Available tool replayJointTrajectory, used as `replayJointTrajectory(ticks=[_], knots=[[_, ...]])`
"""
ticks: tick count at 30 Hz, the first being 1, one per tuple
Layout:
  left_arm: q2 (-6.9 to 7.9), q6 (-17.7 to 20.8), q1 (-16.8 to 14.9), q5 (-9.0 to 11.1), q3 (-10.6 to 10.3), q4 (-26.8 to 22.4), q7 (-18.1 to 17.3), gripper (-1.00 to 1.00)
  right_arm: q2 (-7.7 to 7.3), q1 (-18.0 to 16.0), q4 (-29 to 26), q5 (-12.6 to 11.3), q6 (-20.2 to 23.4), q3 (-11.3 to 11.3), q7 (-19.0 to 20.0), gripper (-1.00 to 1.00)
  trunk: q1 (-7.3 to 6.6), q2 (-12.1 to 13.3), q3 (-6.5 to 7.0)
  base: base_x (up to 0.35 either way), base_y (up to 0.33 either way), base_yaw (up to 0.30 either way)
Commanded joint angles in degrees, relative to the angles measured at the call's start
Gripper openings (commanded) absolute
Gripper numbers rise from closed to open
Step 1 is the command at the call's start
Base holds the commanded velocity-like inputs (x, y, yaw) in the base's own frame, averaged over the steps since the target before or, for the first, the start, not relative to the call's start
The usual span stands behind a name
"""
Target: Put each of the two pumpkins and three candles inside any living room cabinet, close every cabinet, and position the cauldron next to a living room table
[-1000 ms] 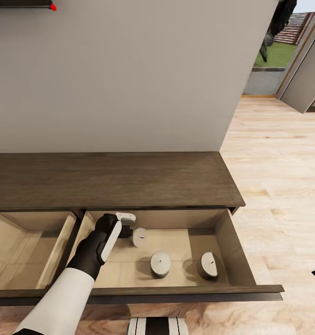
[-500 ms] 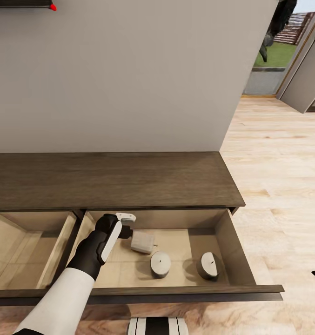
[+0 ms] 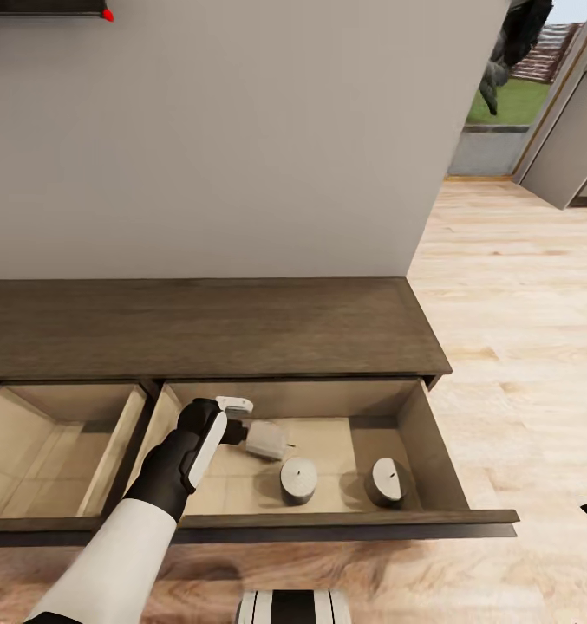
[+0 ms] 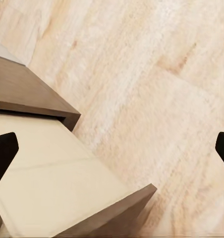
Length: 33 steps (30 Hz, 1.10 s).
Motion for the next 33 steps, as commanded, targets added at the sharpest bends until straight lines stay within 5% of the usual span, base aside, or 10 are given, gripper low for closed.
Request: replayJointTrajectory(ticks=[1, 18, 33], knots=[[0.01, 0.2, 0.0, 0.6, -0.1, 0.0, 0.6, 1.00, 0.00, -0.1, 0.0, 0.5, 0.3, -0.1, 0.6, 1.00, -0.03, 0.0, -0.04, -0.171, 0.000, 0.000], [0.01, 0.2, 0.0, 0.6, -0.1, -0.3, 0.6, 1.00, 0.00, -0.1, 0.0, 0.5, 0.3, -0.1, 0.6, 1.00, -0.03, 0.0, -0.04, -0.102, -0.007, 0.000], [-0.03, 0.2, 0.0, 0.7, -0.3, -0.8, 0.7, 1.00, 0.00, -0.1, 0.0, 0.5, 0.3, -0.1, 0.6, 1.00, -0.41, 0.2, 3.28, -0.002, 0.000, 0.000]])
